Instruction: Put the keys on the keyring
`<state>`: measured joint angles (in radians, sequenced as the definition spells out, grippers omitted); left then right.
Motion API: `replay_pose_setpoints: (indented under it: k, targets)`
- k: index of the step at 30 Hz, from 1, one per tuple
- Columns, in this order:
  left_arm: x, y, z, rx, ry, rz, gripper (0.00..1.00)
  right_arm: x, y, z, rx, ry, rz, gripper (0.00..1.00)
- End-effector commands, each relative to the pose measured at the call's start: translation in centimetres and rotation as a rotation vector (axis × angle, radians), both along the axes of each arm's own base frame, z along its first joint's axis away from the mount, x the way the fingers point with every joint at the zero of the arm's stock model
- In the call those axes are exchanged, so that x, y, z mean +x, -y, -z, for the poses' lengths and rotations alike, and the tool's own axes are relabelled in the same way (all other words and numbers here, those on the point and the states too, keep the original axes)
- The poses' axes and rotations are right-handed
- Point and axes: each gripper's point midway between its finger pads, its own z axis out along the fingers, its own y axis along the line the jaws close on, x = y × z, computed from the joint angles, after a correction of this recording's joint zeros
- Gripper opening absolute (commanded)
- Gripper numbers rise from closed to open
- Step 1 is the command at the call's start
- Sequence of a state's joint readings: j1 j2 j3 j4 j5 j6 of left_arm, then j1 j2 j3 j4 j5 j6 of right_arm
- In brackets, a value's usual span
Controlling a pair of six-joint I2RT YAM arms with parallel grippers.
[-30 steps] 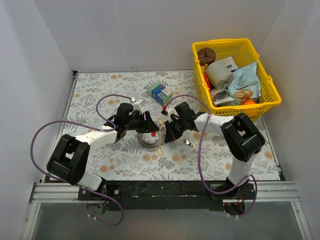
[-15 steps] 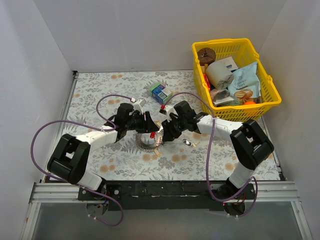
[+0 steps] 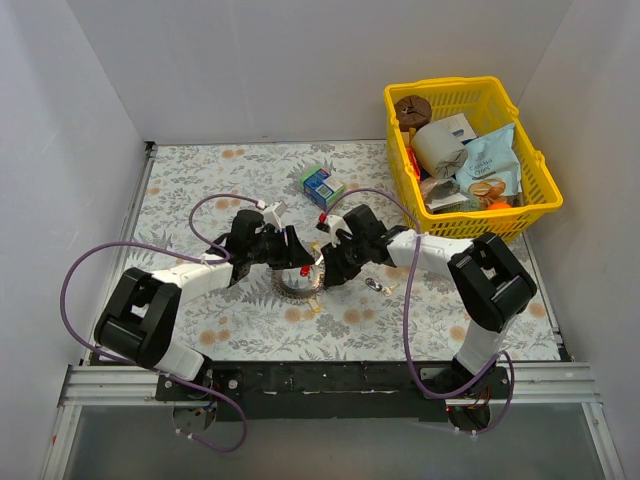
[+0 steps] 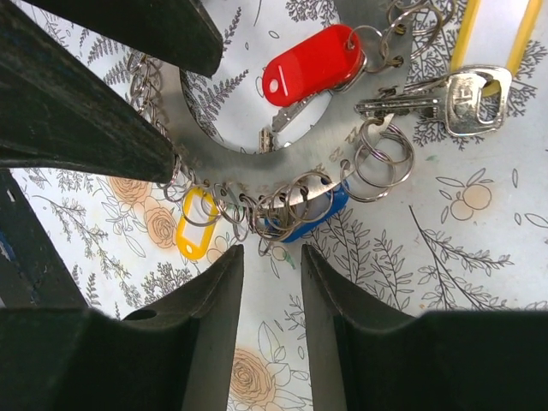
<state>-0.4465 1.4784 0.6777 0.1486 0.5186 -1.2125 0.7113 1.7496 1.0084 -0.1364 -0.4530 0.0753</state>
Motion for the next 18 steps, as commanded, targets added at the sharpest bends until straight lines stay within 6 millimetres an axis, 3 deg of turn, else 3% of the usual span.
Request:
replay_pose_setpoints:
  k: [1,11,18]
  targets:
    - [0.2,-0.4,-1.5,-0.025,0.047,-0.012,0.43,0.6,-1.9,-1.6,0.055,0.039,-0.029,0.43]
    - [-0.2,-0.5,-1.3,-0.03,0.041,-0.005,0.43,0.4,-2.7,-0.5,0.029,0.04,-0.029,0.46]
    - [-0.3,-0.6,-1.4,-0.031,0.049,-0.001,0.44,1.0,-2.3,0.5,-0.03,0.052,0.014,0.34]
